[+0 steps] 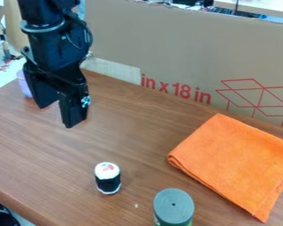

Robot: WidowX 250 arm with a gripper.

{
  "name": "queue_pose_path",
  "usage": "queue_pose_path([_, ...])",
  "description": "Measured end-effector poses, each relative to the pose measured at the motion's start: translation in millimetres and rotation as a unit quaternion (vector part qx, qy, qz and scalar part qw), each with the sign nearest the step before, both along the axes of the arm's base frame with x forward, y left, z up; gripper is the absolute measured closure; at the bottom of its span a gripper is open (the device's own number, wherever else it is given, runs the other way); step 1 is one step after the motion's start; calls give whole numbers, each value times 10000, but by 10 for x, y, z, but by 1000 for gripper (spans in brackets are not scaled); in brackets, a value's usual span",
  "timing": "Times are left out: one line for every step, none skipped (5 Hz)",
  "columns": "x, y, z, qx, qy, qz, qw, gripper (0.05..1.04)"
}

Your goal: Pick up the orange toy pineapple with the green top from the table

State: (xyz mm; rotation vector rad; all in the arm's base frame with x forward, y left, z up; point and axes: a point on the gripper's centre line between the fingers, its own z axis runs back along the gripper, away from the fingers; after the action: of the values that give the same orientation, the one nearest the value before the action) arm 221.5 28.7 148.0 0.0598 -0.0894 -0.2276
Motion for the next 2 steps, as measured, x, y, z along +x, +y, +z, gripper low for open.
queue_pose_path([-4,-5,-46,-22,99,-34,9999,83])
queue_pose_path([183,206,35,-207,-32,-106,9997,83])
